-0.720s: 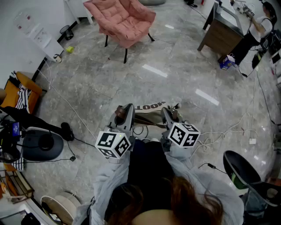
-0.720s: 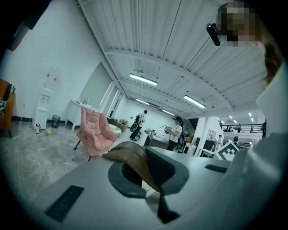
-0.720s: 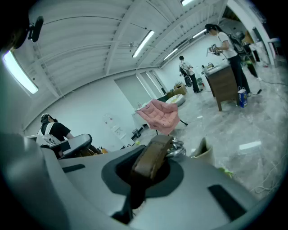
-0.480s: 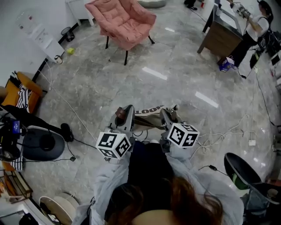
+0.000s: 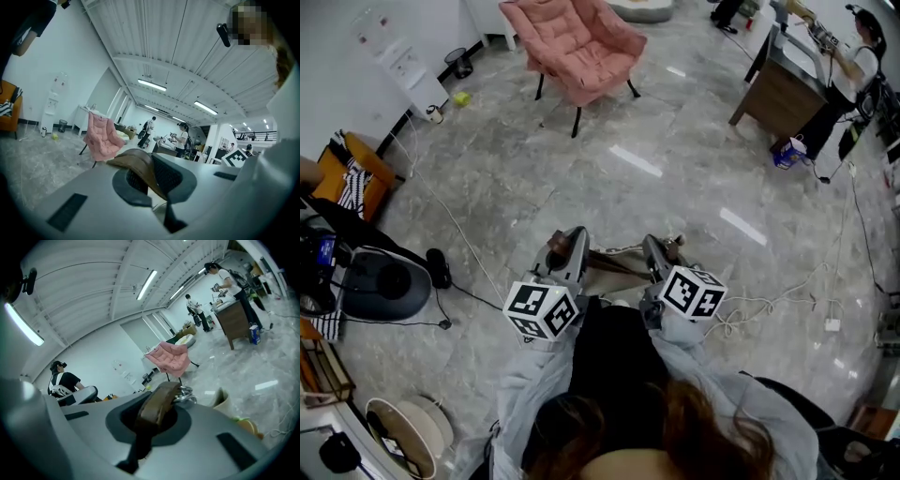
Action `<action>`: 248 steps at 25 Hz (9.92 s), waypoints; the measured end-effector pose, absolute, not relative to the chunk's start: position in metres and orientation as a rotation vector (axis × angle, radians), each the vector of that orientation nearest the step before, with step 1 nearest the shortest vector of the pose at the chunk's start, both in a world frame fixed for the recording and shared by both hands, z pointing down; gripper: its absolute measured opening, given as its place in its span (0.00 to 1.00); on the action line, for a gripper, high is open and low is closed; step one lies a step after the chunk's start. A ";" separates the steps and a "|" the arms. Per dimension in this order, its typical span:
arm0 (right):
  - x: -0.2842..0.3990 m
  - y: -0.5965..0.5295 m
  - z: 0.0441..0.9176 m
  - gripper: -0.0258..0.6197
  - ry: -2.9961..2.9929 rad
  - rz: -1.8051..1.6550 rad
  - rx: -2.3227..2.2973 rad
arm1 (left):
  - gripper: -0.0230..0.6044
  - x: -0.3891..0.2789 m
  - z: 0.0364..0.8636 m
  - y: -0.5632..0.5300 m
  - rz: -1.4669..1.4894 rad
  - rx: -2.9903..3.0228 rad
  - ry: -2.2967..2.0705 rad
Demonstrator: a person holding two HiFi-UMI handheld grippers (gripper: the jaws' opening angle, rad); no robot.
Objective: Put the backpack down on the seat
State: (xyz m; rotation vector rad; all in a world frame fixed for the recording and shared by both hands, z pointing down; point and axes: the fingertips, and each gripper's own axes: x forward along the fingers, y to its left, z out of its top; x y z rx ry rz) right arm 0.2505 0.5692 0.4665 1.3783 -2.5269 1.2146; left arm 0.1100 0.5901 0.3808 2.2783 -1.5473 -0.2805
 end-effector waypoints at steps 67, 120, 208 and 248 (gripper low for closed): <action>0.120 0.161 0.480 0.05 -2.496 1.389 1.344 | 0.06 -0.019 0.400 0.169 -0.233 2.243 -1.527; 0.099 -0.207 0.475 0.05 -2.425 1.424 1.456 | 0.06 -0.042 0.410 -0.202 -0.180 2.217 -1.415; -0.078 -0.354 0.622 0.05 -2.106 1.864 1.391 | 0.06 -0.199 0.534 -0.386 0.063 2.068 -1.131; -0.071 -0.234 0.739 0.96 -1.902 1.898 1.114 | 0.66 -0.239 0.749 -0.251 0.315 1.585 -1.154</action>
